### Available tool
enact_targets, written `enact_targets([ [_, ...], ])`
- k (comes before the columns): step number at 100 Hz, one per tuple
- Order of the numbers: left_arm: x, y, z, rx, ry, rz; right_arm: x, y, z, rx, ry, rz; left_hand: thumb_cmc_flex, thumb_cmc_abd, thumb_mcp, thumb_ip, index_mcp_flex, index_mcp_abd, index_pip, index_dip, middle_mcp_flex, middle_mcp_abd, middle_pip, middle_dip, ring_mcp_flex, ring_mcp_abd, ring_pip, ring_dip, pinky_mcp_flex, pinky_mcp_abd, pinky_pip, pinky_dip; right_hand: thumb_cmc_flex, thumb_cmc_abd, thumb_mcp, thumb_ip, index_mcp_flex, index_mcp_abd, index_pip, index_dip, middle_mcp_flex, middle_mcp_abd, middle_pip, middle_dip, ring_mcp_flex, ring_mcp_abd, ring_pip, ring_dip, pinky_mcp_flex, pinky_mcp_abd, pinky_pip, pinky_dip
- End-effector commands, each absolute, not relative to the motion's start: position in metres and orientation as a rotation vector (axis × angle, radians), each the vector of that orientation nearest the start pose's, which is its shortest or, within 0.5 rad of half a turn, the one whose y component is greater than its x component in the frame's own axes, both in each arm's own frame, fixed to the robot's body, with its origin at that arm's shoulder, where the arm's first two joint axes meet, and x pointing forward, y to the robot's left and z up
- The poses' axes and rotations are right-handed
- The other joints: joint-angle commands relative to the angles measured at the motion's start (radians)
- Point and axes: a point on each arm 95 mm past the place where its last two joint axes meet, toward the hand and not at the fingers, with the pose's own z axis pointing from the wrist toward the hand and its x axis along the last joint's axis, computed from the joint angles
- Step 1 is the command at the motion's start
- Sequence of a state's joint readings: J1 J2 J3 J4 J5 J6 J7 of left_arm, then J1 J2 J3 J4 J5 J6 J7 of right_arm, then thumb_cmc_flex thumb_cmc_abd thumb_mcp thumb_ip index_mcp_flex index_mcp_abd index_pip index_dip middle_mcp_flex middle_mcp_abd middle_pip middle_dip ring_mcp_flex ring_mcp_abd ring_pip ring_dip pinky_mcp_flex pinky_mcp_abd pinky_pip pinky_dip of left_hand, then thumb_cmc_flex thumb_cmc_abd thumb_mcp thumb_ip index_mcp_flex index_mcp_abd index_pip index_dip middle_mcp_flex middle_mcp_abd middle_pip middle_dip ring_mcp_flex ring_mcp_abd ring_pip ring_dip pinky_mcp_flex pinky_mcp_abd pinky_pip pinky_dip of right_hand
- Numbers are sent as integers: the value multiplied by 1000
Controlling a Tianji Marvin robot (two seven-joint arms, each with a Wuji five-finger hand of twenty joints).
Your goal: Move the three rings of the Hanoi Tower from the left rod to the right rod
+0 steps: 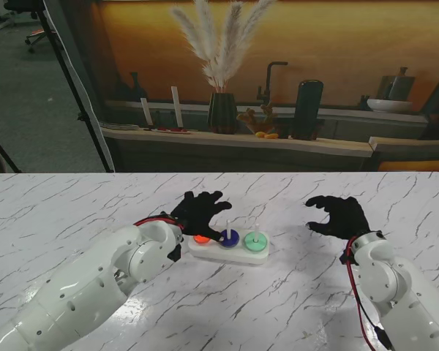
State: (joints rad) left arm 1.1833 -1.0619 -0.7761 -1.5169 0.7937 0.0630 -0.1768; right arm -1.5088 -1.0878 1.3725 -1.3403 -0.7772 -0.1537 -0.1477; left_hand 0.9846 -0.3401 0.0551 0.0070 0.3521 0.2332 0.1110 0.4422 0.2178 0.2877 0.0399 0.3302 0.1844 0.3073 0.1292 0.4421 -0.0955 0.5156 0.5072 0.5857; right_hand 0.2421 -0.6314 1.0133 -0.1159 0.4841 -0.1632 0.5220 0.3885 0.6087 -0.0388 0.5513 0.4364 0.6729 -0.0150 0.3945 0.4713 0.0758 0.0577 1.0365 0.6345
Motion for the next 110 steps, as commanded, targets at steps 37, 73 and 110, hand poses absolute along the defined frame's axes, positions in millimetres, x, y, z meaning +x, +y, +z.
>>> enact_targets([
  [37,433,-118,-314,-1120,2009,-1464,428,-101,-345,1407,1214,1540,-28,-51,32,23,-30,-1,-9,15,-71,-3,-17,-18,-78,-10,-41,-28,-38,11,-100,-18,0,16,16,41,-7,-15,12,10,1,0,7,-10,-21,2,12,-8,-6,313,18,-8],
  [73,434,-122,-323,-1122,2058,-1369,428,-101,-345,1408,1210,1541,-52,-56,42,15,-56,-84,-20,12,-121,-39,-30,-33,-121,-16,-59,-43,-52,4,-170,-21,1,16,16,41,-6,-14,12,10,0,1,7,-10,-21,2,12,-8,-6,312,18,-8],
  [110,435,-129,-334,-999,2095,-1261,426,-101,-346,1416,1214,1538,-63,-48,32,9,-63,-57,-22,12,-123,-21,-43,-83,-142,-22,-63,-48,-48,2,-214,0,1,17,16,41,-6,-13,12,10,-1,0,7,-10,-21,1,12,-8,-6,312,19,-8],
])
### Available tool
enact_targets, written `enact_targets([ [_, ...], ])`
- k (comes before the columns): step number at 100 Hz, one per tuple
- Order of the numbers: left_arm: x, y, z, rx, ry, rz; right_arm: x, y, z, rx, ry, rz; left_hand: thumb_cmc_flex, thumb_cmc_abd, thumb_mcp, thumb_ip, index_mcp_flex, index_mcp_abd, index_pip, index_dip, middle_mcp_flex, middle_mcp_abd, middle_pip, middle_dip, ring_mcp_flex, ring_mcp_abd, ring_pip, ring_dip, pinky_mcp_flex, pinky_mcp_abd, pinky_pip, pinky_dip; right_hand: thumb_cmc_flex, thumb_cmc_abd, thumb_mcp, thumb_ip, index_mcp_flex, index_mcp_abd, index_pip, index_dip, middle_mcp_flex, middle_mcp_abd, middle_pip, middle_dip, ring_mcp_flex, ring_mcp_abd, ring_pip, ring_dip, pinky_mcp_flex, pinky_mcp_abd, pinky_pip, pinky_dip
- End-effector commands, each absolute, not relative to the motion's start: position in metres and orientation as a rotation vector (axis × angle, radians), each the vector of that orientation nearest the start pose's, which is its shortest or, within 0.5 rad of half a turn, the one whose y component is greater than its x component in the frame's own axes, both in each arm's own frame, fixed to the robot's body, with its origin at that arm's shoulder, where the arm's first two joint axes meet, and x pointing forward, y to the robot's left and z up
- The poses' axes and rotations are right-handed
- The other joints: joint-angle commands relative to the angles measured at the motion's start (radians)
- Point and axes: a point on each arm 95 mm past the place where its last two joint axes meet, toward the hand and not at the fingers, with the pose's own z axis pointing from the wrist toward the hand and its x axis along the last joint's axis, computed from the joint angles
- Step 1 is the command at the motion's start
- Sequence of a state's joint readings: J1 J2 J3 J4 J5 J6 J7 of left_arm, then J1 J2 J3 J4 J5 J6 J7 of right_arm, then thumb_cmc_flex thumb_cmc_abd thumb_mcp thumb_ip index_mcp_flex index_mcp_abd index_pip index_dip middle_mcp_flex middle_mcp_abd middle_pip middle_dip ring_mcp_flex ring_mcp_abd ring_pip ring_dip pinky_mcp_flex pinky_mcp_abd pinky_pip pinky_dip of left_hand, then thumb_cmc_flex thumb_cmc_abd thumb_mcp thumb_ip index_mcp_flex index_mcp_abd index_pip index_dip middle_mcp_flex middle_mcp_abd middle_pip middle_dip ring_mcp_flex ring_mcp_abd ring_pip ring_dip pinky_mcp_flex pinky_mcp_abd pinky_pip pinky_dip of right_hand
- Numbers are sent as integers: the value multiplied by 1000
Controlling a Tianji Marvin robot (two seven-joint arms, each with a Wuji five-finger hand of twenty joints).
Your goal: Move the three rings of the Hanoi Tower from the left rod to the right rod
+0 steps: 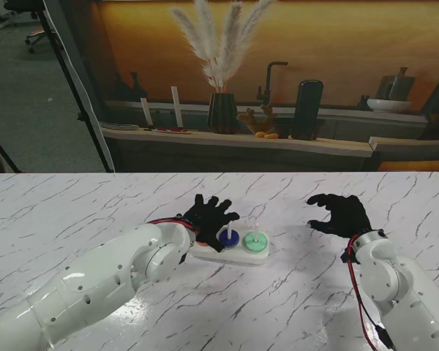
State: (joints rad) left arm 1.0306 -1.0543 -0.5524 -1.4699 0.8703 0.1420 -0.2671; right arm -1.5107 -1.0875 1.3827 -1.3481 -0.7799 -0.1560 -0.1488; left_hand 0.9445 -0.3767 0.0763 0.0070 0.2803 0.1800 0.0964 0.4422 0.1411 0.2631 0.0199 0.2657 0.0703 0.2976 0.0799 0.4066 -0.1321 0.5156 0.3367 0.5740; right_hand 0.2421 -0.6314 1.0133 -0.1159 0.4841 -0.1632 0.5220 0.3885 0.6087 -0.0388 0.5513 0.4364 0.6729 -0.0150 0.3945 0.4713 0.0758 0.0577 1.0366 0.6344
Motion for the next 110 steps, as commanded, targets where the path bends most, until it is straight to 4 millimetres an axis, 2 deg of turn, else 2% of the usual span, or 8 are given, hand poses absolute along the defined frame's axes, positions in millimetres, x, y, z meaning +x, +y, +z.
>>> enact_targets([
  [1,435,-129,-334,-997,2095,-1260,426,-101,-346,1416,1214,1538,-22,-11,11,9,10,-4,-7,12,-46,4,-22,-19,-27,-12,-13,-12,-11,2,-44,12,1,16,16,41,-6,-13,12,10,-1,0,7,-10,-21,1,12,-8,-6,312,19,-8],
  [23,434,-132,-338,-962,2107,-1250,426,-100,-346,1417,1213,1539,-9,-14,16,9,61,-18,28,36,-43,-2,3,17,-6,-11,-3,-7,-3,1,-35,36,1,16,17,42,-7,-13,12,10,-1,-1,7,-10,-20,1,12,-8,-6,311,19,-8],
  [66,433,-135,-344,-968,2105,-1260,425,-100,-347,1422,1214,1536,-8,5,11,5,69,-16,32,48,-25,0,4,40,13,-7,4,0,3,3,-15,48,1,17,16,42,-7,-12,12,10,-1,-1,8,-10,-20,2,13,-8,-6,311,19,-8],
  [97,432,-137,-346,-989,2108,-1260,425,-101,-347,1423,1212,1534,28,35,2,3,203,-69,121,108,31,-9,11,48,31,-8,9,6,5,1,-7,46,1,18,16,42,-8,-11,11,10,-1,0,8,-10,-21,3,12,-8,-6,311,19,-8],
  [110,432,-137,-347,-988,2111,-1255,424,-102,-347,1424,1209,1534,39,43,-12,3,173,-60,96,94,29,-5,8,48,33,-7,9,8,8,1,-1,46,1,18,16,42,-7,-13,12,10,-1,0,8,-10,-21,2,12,-8,-6,311,18,-8],
])
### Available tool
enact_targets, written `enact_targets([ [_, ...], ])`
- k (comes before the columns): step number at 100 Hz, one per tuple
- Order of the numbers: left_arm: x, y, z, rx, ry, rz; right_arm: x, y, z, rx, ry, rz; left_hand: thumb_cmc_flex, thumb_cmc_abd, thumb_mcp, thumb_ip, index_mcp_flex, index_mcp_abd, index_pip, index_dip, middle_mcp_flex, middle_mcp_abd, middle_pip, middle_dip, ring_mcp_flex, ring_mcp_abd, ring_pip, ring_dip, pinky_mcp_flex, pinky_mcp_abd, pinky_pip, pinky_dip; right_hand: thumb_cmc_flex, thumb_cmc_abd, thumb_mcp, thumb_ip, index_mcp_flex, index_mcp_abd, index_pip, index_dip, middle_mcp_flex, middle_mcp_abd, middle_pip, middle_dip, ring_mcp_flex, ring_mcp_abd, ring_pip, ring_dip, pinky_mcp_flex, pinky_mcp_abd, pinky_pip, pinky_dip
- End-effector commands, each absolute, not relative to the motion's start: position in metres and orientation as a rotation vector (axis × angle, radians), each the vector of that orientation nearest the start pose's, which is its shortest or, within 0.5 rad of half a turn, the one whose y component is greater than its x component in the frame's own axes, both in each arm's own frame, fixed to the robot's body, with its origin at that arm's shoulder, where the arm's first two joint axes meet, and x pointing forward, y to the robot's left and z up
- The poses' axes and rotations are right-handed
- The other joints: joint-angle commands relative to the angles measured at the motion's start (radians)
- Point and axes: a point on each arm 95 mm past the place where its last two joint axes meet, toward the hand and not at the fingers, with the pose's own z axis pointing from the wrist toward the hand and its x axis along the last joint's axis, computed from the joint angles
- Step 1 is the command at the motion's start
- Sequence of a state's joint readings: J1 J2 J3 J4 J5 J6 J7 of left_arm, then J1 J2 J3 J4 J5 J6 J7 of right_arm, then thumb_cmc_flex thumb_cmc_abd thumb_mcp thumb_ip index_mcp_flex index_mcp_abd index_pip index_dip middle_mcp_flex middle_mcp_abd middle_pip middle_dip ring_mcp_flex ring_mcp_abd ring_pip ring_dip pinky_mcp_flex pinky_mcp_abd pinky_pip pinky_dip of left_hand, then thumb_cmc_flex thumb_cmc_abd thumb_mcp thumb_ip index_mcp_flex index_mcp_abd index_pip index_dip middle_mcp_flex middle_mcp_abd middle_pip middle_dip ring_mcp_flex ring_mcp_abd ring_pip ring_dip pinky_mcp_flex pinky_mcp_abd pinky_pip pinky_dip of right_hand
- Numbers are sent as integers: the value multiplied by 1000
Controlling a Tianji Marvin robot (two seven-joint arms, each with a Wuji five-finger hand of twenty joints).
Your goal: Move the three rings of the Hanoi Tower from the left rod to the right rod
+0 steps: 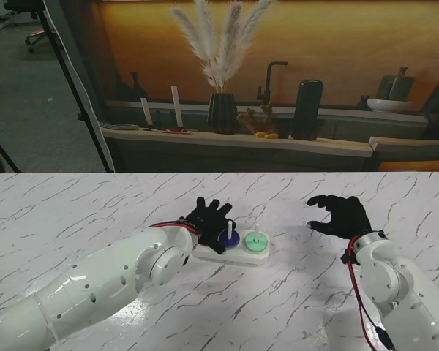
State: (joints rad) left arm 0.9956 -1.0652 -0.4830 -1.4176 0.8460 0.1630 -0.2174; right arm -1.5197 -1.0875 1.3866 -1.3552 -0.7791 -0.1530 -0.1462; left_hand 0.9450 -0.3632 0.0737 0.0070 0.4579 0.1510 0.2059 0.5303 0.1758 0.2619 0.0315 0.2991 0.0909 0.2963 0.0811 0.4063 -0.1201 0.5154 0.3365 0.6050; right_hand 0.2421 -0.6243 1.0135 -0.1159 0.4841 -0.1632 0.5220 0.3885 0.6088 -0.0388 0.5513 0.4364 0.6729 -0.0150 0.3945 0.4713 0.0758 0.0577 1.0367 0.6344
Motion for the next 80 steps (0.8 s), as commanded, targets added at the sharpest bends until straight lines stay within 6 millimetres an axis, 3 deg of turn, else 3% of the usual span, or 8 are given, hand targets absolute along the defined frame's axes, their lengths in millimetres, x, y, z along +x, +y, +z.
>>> enact_targets([
  [1,432,-137,-348,-988,2112,-1255,424,-102,-347,1424,1209,1534,40,31,-12,4,-5,-31,-20,1,-5,-4,-4,15,13,-6,8,9,-5,1,0,15,0,11,16,42,-7,-13,12,10,-1,0,8,-10,-21,1,12,-8,-6,311,18,-8],
  [18,432,-138,-348,-989,2109,-1259,424,-102,-347,1425,1210,1533,56,56,-14,6,24,-48,-5,3,10,-3,1,17,22,-5,12,11,-2,1,5,14,0,11,16,42,-7,-13,12,10,-1,-1,8,-10,-21,2,13,-8,-6,312,19,-8],
  [34,431,-139,-351,-995,2071,-1289,424,-102,-347,1426,1212,1530,128,143,-73,-14,61,-84,68,39,49,-12,10,27,46,-7,24,24,5,-2,39,16,0,12,16,42,-9,-13,11,10,-1,0,7,-11,-23,2,12,-8,-7,311,19,-8],
  [55,431,-139,-349,-1018,2065,-1297,424,-103,-347,1427,1214,1528,133,164,-81,-14,77,-105,107,52,65,-15,12,28,50,-9,23,24,3,-3,41,10,0,12,15,42,-8,-13,11,10,-1,0,7,-10,-22,3,12,-8,-7,311,18,-8],
  [80,431,-138,-342,-1035,2039,-1329,424,-102,-347,1425,1215,1531,181,136,-77,-23,98,-127,170,113,113,-23,27,33,87,-8,36,31,16,-1,60,10,0,12,14,42,-8,-11,11,10,-1,0,7,-10,-22,2,12,-8,-7,310,18,-8],
])
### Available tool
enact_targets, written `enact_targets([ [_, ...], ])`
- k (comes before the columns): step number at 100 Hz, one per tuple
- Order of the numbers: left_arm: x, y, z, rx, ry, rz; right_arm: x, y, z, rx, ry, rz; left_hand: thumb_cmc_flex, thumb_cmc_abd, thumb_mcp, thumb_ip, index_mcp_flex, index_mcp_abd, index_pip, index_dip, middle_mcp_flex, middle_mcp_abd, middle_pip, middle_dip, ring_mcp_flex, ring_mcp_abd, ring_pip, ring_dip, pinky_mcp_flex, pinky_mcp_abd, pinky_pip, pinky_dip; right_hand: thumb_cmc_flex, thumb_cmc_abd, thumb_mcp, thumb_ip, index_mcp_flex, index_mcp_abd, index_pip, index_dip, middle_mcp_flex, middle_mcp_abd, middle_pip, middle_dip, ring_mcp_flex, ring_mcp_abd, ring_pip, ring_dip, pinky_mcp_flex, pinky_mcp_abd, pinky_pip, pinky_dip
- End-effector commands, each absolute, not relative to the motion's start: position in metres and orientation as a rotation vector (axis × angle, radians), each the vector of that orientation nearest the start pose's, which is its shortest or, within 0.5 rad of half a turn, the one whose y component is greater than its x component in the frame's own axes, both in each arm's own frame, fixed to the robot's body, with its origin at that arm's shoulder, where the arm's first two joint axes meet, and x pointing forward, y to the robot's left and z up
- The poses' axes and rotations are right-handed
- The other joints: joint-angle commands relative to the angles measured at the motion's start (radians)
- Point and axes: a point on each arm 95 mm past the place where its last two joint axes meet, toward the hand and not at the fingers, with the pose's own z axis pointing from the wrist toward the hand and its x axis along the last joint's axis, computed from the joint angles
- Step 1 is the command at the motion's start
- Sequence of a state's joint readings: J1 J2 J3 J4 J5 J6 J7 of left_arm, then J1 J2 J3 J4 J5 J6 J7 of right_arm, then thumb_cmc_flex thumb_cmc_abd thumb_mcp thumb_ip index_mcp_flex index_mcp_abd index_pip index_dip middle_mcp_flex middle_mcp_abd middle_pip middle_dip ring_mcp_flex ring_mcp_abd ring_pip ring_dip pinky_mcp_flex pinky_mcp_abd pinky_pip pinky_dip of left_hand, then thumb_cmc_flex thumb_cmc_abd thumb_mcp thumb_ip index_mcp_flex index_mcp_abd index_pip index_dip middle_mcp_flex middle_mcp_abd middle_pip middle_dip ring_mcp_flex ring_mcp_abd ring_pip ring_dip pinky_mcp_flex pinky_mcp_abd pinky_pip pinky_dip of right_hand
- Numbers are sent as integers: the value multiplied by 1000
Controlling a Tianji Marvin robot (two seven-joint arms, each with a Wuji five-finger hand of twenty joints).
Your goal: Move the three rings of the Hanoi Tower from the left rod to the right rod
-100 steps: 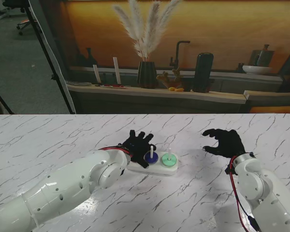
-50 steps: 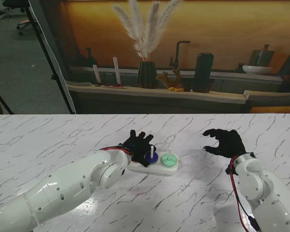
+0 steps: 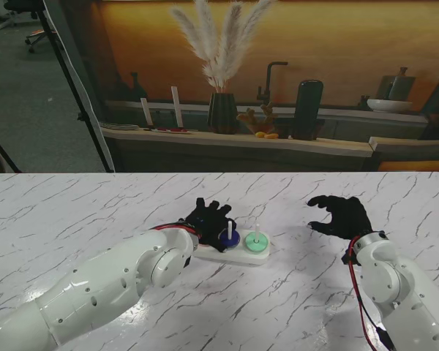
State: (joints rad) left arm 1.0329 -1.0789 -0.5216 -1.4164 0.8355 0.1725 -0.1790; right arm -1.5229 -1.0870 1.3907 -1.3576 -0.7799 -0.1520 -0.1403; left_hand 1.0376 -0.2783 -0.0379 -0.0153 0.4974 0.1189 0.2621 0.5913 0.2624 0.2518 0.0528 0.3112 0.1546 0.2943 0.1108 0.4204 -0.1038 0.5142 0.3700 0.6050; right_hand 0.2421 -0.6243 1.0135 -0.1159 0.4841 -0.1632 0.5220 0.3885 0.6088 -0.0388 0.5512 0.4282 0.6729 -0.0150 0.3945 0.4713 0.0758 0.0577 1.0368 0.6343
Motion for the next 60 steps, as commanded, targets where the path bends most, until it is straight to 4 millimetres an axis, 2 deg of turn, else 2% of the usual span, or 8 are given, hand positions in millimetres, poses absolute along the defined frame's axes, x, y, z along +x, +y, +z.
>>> enact_targets([
  [1,431,-138,-342,-1036,2038,-1331,424,-102,-347,1425,1215,1531,91,50,35,-2,59,-96,116,53,28,-14,6,21,28,-3,9,18,0,0,27,10,0,13,15,42,-9,-11,11,10,-2,0,7,-2,-23,2,12,-8,-7,310,18,-8],
  [30,431,-137,-330,-1068,2023,-1360,425,-101,-348,1424,1217,1533,120,59,31,-13,73,-94,125,45,47,-21,9,21,36,-3,14,23,3,0,43,9,0,12,14,42,-8,-11,11,9,0,1,7,-2,-22,2,12,-8,-7,310,18,-8],
  [45,430,-136,-325,-1073,2035,-1361,425,-100,-348,1424,1218,1535,92,67,21,-12,62,-78,111,29,43,-17,6,19,33,0,11,23,-2,0,45,5,0,12,14,42,-7,-11,11,10,-1,0,7,-2,-22,2,12,-8,-7,311,18,-8],
  [60,431,-136,-330,-1079,2065,-1339,425,-100,-348,1424,1217,1536,68,81,21,-6,51,-64,91,14,40,-14,5,18,32,0,10,22,-4,-1,46,1,-1,13,15,42,-7,-12,11,10,-1,-1,7,-2,-21,2,12,-8,-6,311,19,-8],
])
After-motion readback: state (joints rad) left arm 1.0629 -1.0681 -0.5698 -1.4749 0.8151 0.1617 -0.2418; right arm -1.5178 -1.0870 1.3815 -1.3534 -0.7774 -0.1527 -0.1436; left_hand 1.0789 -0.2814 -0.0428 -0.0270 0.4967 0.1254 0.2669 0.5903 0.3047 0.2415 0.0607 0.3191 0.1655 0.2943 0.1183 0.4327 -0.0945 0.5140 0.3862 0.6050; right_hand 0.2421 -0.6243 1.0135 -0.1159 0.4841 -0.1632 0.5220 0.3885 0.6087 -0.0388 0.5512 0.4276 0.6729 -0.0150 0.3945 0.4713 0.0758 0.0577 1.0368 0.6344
